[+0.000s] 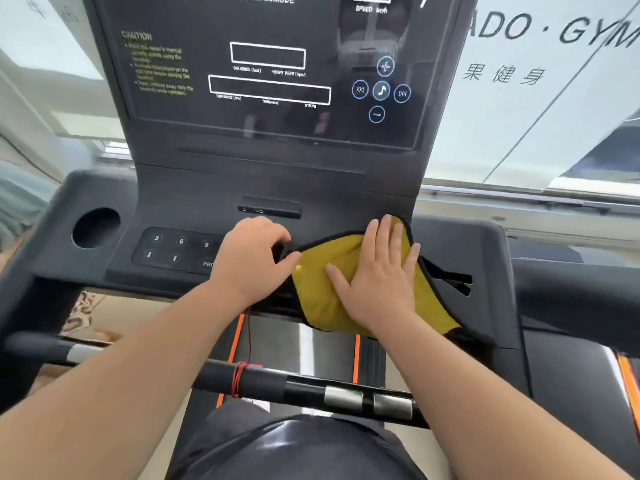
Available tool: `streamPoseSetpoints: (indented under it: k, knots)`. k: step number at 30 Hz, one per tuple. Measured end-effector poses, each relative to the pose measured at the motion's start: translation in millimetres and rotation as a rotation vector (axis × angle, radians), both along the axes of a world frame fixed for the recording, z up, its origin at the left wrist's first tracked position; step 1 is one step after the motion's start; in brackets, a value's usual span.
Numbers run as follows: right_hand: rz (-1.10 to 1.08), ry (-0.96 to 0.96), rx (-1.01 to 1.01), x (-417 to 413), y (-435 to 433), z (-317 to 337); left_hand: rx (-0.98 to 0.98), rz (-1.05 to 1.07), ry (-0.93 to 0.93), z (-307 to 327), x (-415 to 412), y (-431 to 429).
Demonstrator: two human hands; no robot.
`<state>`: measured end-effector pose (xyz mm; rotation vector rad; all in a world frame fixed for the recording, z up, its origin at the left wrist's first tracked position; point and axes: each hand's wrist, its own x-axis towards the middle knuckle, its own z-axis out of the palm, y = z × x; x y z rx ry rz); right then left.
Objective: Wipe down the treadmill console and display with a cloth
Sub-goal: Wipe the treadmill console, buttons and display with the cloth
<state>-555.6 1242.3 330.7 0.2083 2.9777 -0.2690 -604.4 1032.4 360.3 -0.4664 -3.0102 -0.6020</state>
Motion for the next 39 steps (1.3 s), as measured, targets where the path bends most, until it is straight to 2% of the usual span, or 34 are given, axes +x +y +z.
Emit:
streamPoseSetpoints:
  k: [4,11,14,19,21,24,30,33,36,39]
  knots:
    - [0.228,0.001,0.064,-20.0,-4.3,0.0,-0.119,-0.050,0.020,-5.1,-4.4,-5.6]
    - [0.657,0.003,0.078,3.6,17.0,-6.2,-0.150,-0.046,0.021,-10.5,-8.0,-14.3]
    - [0.614,0.005,0.064,22.0,40.9,-8.6,-0.175,-0.060,-0.001,-10.9,-13.2,-18.3]
    - [0.280,-0.056,0.073,1.9,54.8,1.7,-0.210,-0.083,0.011,-8.3,-19.0,-15.9]
    - [0.220,-0.060,0.085,-13.8,41.1,2.4,-0.203,-0.087,0.024,-8.3,-20.7,-16.1]
    - [0.268,-0.015,0.110,-31.8,15.4,3.9,-0.183,-0.088,0.052,-9.5,-21.7,-19.6]
    - [0.705,-0.002,0.106,-25.7,9.8,0.9,-0.154,-0.110,0.111,-10.5,-23.0,-23.7]
    - [0.809,0.014,0.135,-0.9,27.5,-5.8,-0.152,-0.087,0.104,-10.1,-24.8,-21.9]
    - [0.739,0.005,0.133,13.7,52.2,-7.3,-0.141,-0.077,0.108,-9.8,-24.6,-21.1]
    - [0.517,-0.076,0.077,6.3,68.8,-0.4,-0.129,-0.078,0.078,-8.3,-23.6,-22.6]
